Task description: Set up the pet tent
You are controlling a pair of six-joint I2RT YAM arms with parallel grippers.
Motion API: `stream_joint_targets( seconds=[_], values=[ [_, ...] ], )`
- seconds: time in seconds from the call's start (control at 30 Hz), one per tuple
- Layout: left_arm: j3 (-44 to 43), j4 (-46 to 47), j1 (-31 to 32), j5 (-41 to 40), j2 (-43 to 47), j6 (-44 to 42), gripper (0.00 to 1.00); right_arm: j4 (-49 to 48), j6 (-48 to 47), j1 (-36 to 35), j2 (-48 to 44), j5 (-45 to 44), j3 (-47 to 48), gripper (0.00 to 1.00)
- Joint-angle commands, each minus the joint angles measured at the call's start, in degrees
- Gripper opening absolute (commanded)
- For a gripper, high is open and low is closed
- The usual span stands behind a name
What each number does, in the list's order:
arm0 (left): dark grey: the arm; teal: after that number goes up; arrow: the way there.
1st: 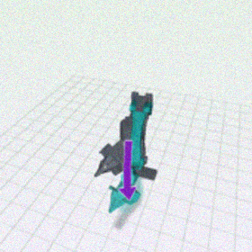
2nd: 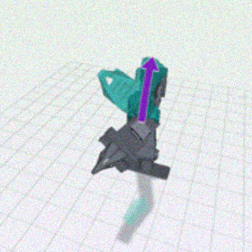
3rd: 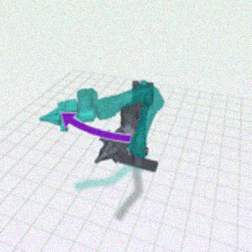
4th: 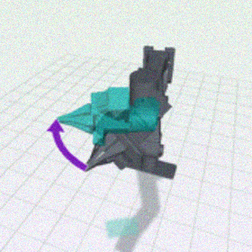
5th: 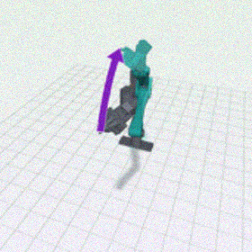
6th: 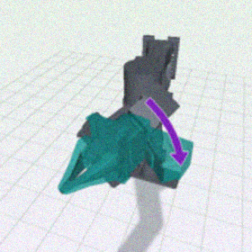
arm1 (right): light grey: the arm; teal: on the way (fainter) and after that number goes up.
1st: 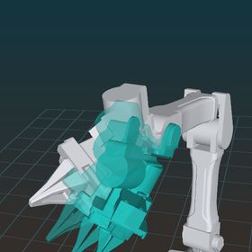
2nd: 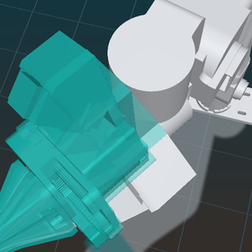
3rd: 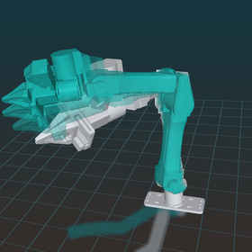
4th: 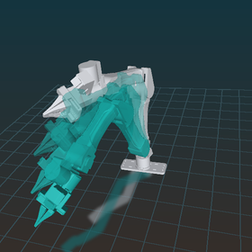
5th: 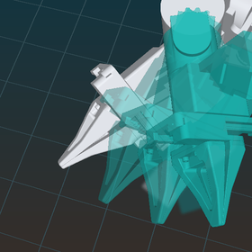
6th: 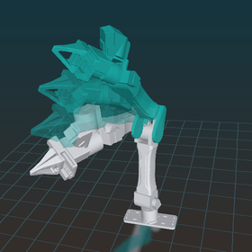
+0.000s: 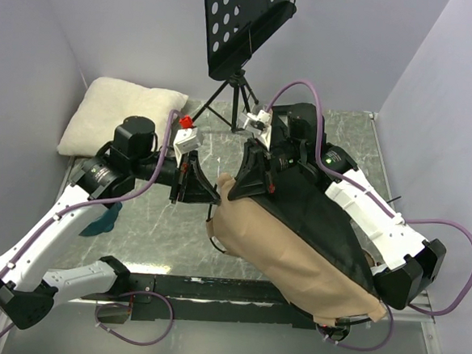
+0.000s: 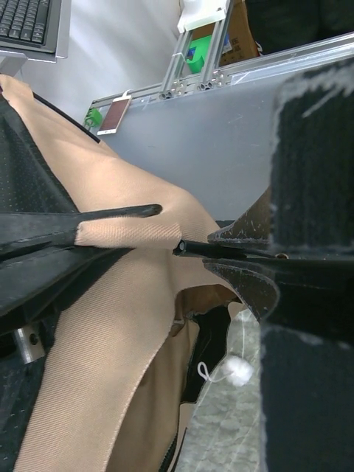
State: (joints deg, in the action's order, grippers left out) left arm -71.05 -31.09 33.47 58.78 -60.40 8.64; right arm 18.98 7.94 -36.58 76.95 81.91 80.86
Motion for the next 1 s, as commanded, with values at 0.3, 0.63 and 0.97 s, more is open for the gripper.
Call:
stream_joint_targets(
  seconds=[0.3, 0.63, 0.97],
  values=[
    [-2.7, -2.1, 1.7, 0.5, -0.4, -1.7, 0.01, 1.2, -2.8, -1.1, -1.3, -0.7, 1.1, 0.0],
    [-2.9, -2.2, 3.0, 0.0, -1.3, -1.3, 0.01, 6.2, -6.3, -2.0, -0.7, -2.1, 1.8, 0.0],
    [-5.1, -7.0, 4.6, -4.5, -3.6, -5.4, 0.01, 23.1, -19.3, -3.2, 1.7, -4.5, 6.7, 0.0]
  ],
)
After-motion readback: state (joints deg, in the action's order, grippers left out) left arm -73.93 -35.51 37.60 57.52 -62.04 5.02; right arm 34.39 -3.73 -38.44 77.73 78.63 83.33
